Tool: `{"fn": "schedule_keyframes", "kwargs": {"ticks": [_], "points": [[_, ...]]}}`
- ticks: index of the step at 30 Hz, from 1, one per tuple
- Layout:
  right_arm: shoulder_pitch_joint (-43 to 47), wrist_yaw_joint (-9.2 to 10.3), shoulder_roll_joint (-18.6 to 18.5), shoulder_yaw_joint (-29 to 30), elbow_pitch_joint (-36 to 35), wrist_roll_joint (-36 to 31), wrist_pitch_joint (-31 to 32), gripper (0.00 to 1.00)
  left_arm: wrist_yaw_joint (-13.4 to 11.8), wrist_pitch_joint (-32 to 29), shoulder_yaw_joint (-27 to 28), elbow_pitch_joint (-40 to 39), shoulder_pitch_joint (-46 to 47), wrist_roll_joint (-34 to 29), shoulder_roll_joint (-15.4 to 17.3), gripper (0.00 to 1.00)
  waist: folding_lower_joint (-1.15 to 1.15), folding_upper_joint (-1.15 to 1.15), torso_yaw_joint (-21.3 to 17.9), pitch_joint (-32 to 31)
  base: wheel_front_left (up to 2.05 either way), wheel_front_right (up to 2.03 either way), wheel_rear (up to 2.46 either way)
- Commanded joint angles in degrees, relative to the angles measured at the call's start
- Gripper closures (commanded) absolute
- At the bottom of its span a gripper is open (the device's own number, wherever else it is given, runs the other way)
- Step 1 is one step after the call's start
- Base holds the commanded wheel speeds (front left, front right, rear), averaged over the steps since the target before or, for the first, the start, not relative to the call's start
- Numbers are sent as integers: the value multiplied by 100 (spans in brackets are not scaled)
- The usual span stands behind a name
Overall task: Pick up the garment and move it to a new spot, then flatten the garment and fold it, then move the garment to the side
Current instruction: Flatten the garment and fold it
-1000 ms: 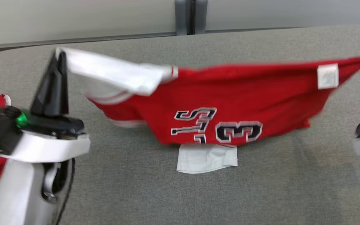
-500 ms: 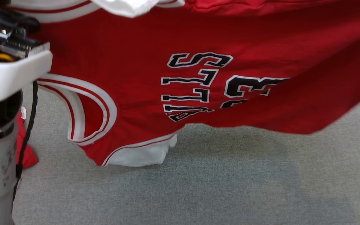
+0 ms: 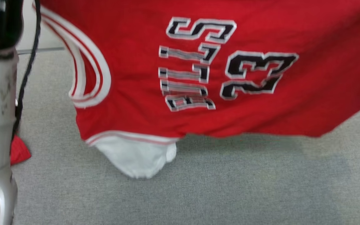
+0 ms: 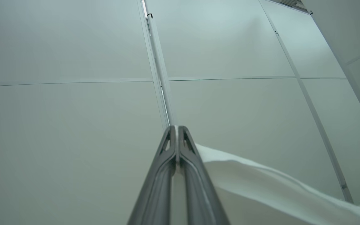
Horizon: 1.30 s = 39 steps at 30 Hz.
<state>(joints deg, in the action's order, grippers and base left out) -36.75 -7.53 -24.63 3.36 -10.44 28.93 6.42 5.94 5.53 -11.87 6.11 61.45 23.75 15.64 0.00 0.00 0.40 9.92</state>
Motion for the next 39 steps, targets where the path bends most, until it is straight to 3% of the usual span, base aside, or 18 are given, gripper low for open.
{"fn": "schedule_keyframes", "kwargs": {"ticks": [1, 12, 20, 24, 29, 39], "points": [[-299, 8, 37, -96, 254, 66, -81, 100, 24, 122, -5, 381, 334, -22, -19, 100, 0, 0, -49, 214, 0, 0, 0], [-2908, 5, 586, -1314, 2970, 64, -1058, 100, 77, 903, 139, 3015, 2314, -97, -173, 100, 0, 0, -365, 915, 0, 0, 0], [-3765, 5, 1006, -2357, 5254, 32, -1384, 100, 103, 965, 166, 4455, 2253, -65, -485, 100, 0, 0, -276, 1417, 0, 0, 0], [-3664, 4, 1192, -2812, 6073, 225, -1456, 100, 121, 969, 189, 5037, 1833, 20, -715, 100, 0, 0, -184, 1559, 0, 0, 0], [-3259, 4, 1164, -3220, 6574, 634, -1696, 100, 145, 970, 260, 5360, 1157, 153, -837, 100, 0, 0, -60, 1701, 0, 0, 0], [-1495, 4, 941, -3560, 6371, 1465, -2170, 100, 155, 965, 760, 4219, -1147, 197, -805, 100, 0, 0, 22, 1423, 0, 0, 0]]}}
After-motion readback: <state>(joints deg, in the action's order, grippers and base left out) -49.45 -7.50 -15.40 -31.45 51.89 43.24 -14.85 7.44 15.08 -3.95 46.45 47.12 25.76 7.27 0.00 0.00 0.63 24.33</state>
